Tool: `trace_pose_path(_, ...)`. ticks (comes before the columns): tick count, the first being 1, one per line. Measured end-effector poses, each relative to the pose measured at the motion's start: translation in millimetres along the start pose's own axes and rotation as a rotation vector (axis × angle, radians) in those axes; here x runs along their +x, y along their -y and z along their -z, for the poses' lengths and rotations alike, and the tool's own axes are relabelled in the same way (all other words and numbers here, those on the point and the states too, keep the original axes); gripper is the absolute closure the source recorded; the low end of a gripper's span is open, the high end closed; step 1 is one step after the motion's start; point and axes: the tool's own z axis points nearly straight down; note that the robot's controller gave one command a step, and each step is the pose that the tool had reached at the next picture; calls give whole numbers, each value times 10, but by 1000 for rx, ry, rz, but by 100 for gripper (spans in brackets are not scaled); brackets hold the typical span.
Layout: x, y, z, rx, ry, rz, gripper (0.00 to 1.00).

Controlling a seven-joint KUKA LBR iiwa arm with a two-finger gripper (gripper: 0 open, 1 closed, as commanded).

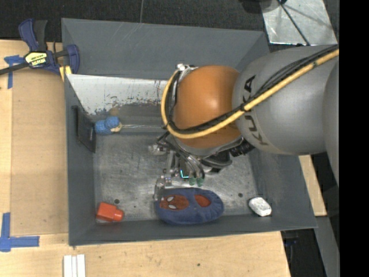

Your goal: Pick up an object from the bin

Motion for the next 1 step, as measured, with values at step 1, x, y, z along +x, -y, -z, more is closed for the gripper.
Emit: trace_pose_path(1,115,704,-544,2,8,302,0)
